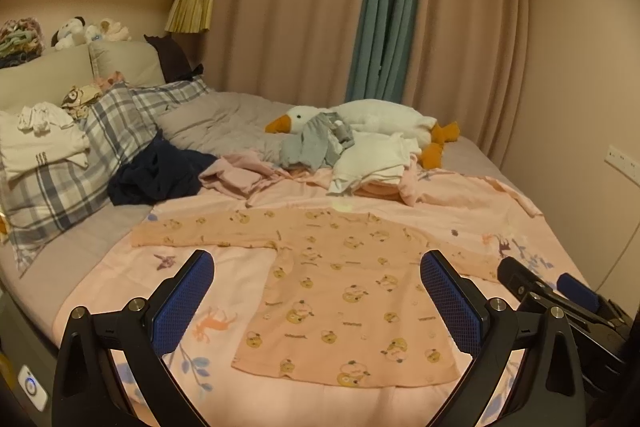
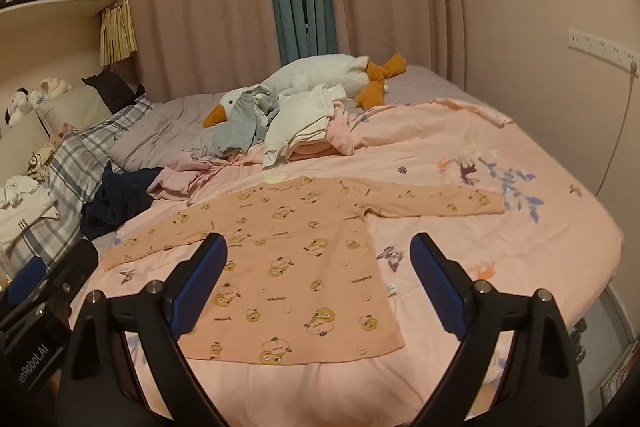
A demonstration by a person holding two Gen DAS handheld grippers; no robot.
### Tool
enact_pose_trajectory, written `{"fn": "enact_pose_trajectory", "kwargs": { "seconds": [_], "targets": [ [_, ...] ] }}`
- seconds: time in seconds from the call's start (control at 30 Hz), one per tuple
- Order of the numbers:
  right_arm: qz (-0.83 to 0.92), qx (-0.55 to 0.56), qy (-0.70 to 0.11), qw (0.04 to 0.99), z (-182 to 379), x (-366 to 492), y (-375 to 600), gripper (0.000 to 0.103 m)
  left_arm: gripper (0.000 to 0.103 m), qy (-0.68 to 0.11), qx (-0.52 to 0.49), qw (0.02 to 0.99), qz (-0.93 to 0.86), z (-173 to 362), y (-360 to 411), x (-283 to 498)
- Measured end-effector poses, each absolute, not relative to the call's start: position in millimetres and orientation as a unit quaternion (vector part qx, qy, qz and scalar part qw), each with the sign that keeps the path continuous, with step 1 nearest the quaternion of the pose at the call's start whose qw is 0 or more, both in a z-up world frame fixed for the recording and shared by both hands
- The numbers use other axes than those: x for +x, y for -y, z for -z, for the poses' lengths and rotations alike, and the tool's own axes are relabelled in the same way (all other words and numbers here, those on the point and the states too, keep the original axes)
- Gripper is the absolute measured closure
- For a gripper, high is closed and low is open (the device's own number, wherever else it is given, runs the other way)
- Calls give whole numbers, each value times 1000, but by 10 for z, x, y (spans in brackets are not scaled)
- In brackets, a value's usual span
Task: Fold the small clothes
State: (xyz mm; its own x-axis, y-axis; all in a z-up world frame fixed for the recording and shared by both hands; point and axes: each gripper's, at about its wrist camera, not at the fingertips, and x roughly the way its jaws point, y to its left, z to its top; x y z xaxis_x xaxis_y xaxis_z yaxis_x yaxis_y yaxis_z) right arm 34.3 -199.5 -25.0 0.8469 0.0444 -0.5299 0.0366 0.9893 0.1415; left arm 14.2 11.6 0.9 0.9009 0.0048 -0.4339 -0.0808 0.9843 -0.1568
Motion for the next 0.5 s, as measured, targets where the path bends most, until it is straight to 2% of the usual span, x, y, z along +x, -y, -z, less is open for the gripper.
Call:
{"fn": "enact_pose_trajectory", "kwargs": {
  "seconds": [0.13, 0.5],
  "targets": [
    [9, 57, -272, 961, 242, 334, 1953, 6, 1, -223, -82, 971, -23, 4, -97, 146],
    [13, 64, -293, 954, 337, 464, 2002, 6, 1, -227, -81, 970, -23, 17, -107, 133]
  ]
}}
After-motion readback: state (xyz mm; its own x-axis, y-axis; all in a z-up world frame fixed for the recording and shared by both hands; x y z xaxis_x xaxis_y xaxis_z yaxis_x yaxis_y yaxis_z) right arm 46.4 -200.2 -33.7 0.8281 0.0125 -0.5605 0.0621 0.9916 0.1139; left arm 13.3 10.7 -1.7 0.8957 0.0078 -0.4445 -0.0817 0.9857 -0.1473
